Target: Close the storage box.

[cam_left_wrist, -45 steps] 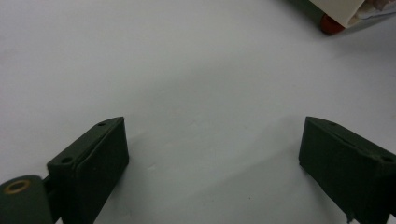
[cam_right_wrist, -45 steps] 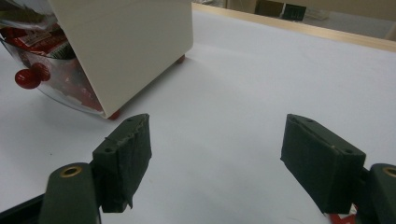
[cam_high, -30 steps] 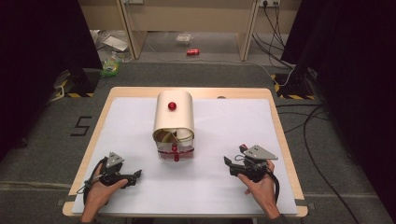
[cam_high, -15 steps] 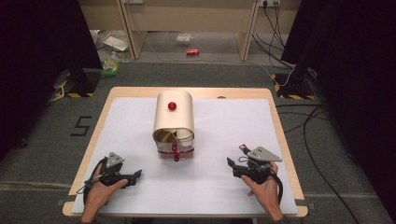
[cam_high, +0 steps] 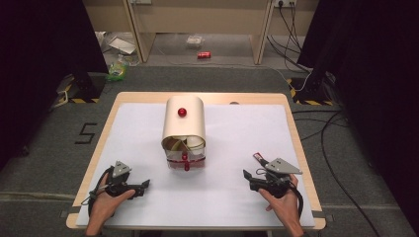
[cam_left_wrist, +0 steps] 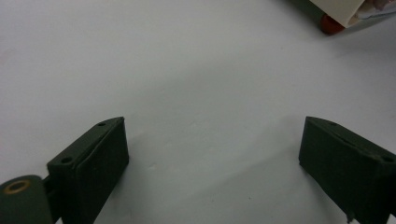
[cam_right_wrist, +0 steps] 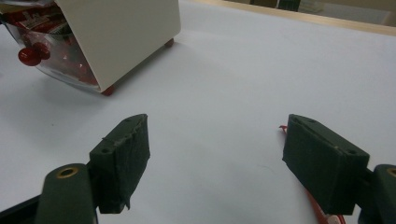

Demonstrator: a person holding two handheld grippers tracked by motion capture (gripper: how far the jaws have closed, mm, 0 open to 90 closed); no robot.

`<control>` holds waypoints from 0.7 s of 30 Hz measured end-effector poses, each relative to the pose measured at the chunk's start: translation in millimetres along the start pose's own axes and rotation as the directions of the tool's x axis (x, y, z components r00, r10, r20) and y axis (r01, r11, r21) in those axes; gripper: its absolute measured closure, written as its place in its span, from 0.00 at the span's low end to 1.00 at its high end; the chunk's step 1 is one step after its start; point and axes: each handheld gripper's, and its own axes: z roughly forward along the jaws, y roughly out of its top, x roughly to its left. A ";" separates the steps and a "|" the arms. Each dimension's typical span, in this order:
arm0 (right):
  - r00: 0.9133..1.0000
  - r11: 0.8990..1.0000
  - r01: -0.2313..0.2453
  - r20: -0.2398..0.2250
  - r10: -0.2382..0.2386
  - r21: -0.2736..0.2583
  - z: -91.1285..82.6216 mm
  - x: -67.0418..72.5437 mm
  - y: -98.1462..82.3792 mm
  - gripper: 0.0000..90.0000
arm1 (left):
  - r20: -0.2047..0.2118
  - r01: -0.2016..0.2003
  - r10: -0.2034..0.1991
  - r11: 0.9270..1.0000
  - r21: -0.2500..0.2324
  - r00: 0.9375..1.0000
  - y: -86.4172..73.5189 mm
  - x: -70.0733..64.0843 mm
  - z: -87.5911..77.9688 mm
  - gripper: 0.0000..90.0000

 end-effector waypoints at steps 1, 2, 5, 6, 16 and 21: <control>1.000 1.000 -0.001 0.003 0.001 -0.001 -1.9 -1.1 -1.2 0.25 | 0.000 0.000 0.000 1.000 0.000 1.000 0.0 0.0 0.0 0.08; 1.000 1.000 -0.005 0.002 0.005 -0.001 -2.8 -1.4 -1.7 0.25 | 0.000 0.000 0.000 1.000 0.000 1.000 0.0 0.0 0.0 0.08; 1.000 1.000 -0.006 0.006 0.006 0.003 -5.5 -3.1 -3.5 0.24 | 0.000 0.000 0.000 1.000 0.000 1.000 0.0 0.0 0.0 0.08; 1.000 1.000 -0.008 0.006 0.008 0.004 -6.2 -3.2 -4.1 0.24 | 0.000 0.000 0.000 1.000 0.000 1.000 0.0 0.0 0.0 0.08; 1.000 1.000 -0.010 0.024 0.010 0.014 -13.9 -7.6 -11.4 0.21 | -0.001 -0.001 0.001 1.000 0.000 1.000 0.0 -0.1 0.0 0.08; 1.000 1.000 -0.002 0.031 0.001 0.015 -17.2 -9.3 -14.1 0.21 | 0.000 0.000 0.000 1.000 0.000 1.000 0.0 -0.1 0.0 0.08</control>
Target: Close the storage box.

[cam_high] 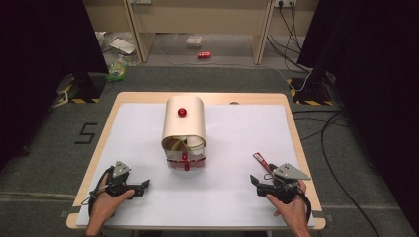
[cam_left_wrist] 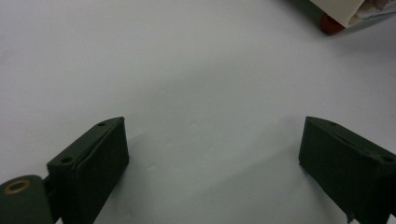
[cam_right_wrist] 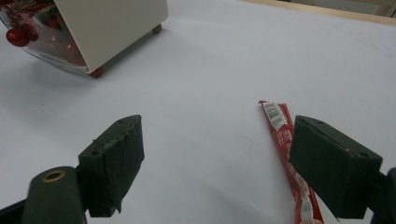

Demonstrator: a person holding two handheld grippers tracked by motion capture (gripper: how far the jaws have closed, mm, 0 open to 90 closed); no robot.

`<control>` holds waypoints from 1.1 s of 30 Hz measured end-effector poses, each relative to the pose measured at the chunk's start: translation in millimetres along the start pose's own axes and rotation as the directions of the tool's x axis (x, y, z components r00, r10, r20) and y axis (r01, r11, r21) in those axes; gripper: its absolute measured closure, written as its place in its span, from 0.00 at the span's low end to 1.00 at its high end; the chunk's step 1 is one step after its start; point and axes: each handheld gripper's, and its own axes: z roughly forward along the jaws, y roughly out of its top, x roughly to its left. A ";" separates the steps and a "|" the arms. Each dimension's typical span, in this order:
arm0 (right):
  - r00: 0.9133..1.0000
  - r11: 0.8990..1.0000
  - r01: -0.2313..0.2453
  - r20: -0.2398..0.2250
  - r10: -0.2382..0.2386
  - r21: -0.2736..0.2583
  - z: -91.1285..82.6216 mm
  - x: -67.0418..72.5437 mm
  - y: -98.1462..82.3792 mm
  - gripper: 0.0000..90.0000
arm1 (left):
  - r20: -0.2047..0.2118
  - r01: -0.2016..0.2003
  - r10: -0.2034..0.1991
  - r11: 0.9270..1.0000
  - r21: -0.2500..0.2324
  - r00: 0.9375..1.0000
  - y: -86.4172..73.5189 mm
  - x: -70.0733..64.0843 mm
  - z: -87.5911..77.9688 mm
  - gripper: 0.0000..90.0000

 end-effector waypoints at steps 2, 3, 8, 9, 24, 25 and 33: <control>1.000 1.000 -0.005 0.000 0.005 0.001 -1.2 -0.2 -1.0 0.20 | 0.000 0.000 0.000 1.000 0.000 1.000 0.0 0.0 0.0 0.08; 1.000 1.000 -0.005 0.001 0.005 0.004 -2.0 -0.3 -1.5 0.20 | 0.000 0.000 0.000 1.000 0.000 1.000 0.0 0.0 0.0 0.08; 1.000 1.000 -0.007 0.005 0.007 0.005 -5.7 -2.1 -4.3 0.20 | 0.000 0.000 0.000 1.000 0.000 1.000 0.0 0.0 0.0 0.08; 1.000 1.000 -0.006 0.005 0.006 0.006 -6.6 -2.7 -5.0 0.20 | 0.000 0.000 0.000 1.000 0.000 1.000 0.0 0.0 0.0 0.08; 0.999 0.999 -0.022 0.033 0.021 0.027 -21.9 -10.2 -16.6 0.20 | 0.000 0.000 0.000 1.000 0.000 1.000 0.0 0.0 0.0 0.08; 0.999 0.999 -0.024 0.034 0.023 0.027 -22.7 -10.5 -17.3 0.20 | 0.000 0.000 0.000 1.000 0.000 1.000 0.0 0.0 0.0 0.08; 0.999 0.999 -0.027 0.048 0.025 0.040 -29.2 -14.8 -22.6 0.20 | 0.000 0.000 0.000 1.000 0.000 1.000 0.0 0.0 0.0 0.08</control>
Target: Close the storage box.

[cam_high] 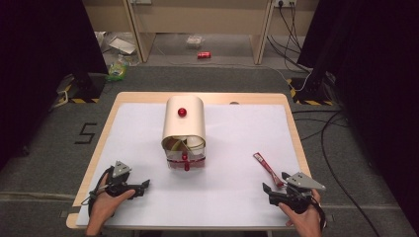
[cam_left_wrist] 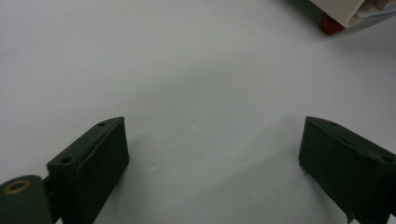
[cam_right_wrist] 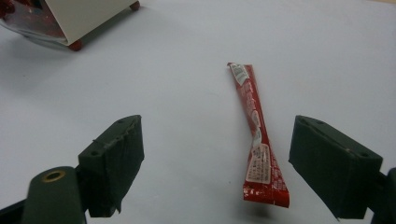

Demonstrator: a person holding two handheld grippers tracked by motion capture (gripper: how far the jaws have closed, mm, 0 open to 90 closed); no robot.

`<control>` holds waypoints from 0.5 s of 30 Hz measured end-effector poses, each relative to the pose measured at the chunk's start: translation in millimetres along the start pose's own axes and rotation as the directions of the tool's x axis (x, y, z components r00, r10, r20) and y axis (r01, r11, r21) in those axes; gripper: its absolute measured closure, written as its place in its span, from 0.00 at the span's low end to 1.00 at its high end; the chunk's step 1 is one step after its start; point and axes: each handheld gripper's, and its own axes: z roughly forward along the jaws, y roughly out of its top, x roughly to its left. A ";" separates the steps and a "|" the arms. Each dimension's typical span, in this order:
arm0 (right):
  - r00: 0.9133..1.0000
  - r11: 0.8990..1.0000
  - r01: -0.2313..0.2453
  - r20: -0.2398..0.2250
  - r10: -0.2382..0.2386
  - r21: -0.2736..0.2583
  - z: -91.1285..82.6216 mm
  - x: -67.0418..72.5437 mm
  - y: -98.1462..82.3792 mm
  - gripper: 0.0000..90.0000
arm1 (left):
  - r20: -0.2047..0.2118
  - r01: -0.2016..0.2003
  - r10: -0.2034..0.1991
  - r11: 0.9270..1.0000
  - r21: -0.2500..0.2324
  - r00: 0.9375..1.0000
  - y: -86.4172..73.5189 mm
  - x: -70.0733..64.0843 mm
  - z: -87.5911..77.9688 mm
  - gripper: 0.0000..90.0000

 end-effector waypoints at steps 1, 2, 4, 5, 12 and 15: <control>1.000 1.000 -0.004 0.002 0.004 0.000 -0.4 -0.2 -0.6 0.21 | 0.000 0.000 0.000 1.000 0.000 1.000 0.0 0.0 0.0 0.08; 1.000 1.000 -0.004 0.006 0.004 0.002 -1.3 -1.3 -1.4 0.20 | 0.000 0.000 0.000 1.000 0.000 1.000 0.0 0.0 0.0 0.08; 1.000 1.000 -0.007 0.007 0.007 0.007 -2.7 -2.7 -2.9 0.20 | 0.000 0.000 0.000 1.000 0.000 1.000 0.0 0.0 0.0 0.08; 1.000 1.000 -0.006 0.010 0.006 0.006 -3.1 -3.5 -3.7 0.20 | 0.000 0.000 0.000 1.000 0.000 1.000 0.0 0.0 0.0 0.08; 1.000 0.999 -0.012 0.016 0.011 0.034 -5.7 -6.4 -8.9 0.20 | 0.000 -0.001 0.001 1.000 0.000 1.000 0.0 -0.1 0.0 0.08; 1.000 0.999 -0.016 0.017 0.015 0.049 -6.6 -7.6 -10.8 0.20 | 0.000 0.000 0.000 1.000 0.000 1.000 0.0 -0.1 0.0 0.08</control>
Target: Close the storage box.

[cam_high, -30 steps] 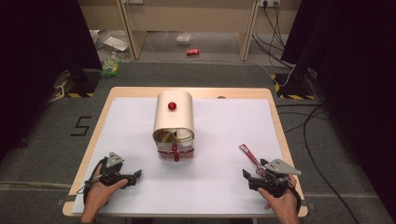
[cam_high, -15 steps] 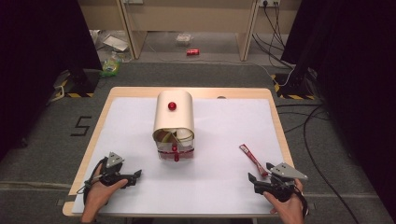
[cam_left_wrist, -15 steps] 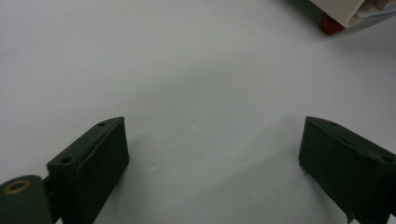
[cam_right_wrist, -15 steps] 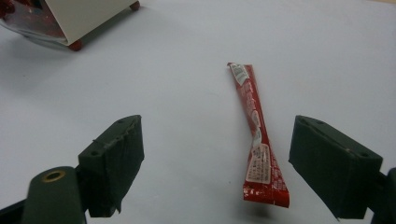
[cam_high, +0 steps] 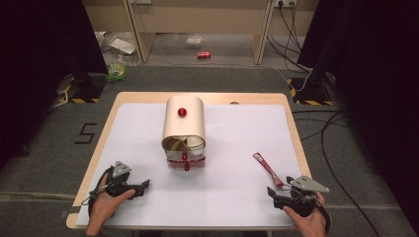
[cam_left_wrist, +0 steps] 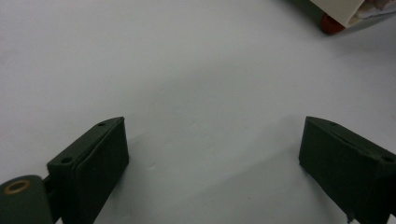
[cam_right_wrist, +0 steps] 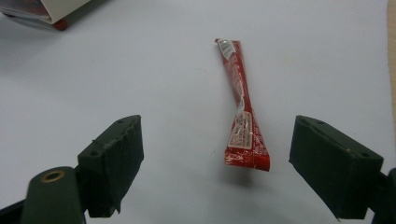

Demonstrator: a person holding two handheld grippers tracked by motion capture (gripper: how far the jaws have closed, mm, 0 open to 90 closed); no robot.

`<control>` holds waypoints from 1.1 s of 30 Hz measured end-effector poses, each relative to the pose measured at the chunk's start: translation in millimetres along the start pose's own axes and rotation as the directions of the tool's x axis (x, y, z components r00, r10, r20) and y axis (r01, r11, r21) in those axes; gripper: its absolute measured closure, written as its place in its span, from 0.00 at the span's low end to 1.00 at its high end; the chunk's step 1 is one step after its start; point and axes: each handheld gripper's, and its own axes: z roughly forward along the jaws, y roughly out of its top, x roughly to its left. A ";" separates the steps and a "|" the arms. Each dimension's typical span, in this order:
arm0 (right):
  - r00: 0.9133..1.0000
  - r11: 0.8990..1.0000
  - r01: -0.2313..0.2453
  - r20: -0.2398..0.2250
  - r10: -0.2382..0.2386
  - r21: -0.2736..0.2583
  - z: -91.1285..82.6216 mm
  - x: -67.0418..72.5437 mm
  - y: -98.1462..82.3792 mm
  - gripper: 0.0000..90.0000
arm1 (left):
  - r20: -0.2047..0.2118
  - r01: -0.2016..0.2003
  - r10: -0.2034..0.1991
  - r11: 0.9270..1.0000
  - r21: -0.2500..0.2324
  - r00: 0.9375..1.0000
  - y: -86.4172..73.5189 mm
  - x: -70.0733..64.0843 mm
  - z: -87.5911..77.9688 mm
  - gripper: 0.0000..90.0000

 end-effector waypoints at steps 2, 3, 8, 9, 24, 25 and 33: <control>1.000 1.000 0.004 0.003 -0.004 0.005 -0.4 -1.8 -1.3 0.20 | 0.000 0.000 0.000 1.000 0.000 1.000 0.0 0.0 0.0 0.08; 1.000 1.000 -0.001 0.006 0.001 0.009 -0.8 -2.5 -2.1 0.20 | 0.000 0.000 0.000 1.000 0.000 1.000 0.0 0.0 0.0 0.08; 1.000 1.000 -0.007 0.014 0.007 0.018 -2.6 -6.5 -5.4 0.20 | 0.000 -0.001 0.001 1.000 0.000 1.000 0.0 0.0 0.0 0.08; 1.000 1.000 -0.008 0.014 0.008 0.021 -3.2 -7.2 -5.9 0.20 | 0.000 -0.001 0.001 1.000 0.000 1.000 0.0 0.0 0.0 0.08; 1.000 0.998 -0.003 0.017 0.002 0.063 -7.0 -14.1 -14.6 0.20 | 0.000 0.000 0.000 1.000 0.000 1.000 0.0 0.0 0.0 0.08; 1.000 0.998 -0.006 0.015 0.005 0.069 -7.0 -13.7 -15.2 0.20 | 0.000 0.000 0.000 1.000 0.000 1.000 0.0 0.0 0.0 0.08; 1.000 0.995 0.008 0.007 -0.008 0.097 -5.0 -13.3 -17.5 0.20 | 0.000 -0.001 0.001 1.000 0.000 1.000 0.0 0.0 0.0 0.08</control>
